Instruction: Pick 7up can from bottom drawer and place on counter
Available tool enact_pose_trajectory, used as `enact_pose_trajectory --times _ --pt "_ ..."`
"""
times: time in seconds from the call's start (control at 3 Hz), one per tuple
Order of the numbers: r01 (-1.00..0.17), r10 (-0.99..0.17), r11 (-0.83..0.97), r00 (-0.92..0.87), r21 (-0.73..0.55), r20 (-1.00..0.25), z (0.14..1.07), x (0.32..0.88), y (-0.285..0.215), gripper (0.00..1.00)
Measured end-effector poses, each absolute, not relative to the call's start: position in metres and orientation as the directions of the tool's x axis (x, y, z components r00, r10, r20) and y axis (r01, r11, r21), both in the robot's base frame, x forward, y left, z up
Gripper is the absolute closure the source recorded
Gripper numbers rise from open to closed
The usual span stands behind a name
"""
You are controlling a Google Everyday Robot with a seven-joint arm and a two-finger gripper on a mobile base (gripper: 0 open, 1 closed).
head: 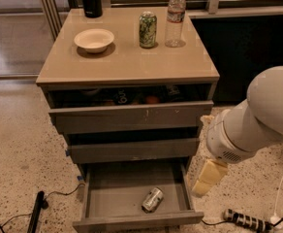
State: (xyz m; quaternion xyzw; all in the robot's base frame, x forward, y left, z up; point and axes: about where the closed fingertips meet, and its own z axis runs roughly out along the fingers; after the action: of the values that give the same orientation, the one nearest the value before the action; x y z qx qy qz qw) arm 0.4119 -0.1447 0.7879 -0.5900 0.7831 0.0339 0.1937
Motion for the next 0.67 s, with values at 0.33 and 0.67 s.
enact_pose_trajectory --times 0.33,0.67 --pt "-0.941 -0.917 0.279 -0.202 -0.191 -0.343 0.782 0.413 -0.140 0.00" --pt "-0.955 -0.931 0.237 -0.172 -0.177 -0.321 0.735 0.423 -0.132 0.00"
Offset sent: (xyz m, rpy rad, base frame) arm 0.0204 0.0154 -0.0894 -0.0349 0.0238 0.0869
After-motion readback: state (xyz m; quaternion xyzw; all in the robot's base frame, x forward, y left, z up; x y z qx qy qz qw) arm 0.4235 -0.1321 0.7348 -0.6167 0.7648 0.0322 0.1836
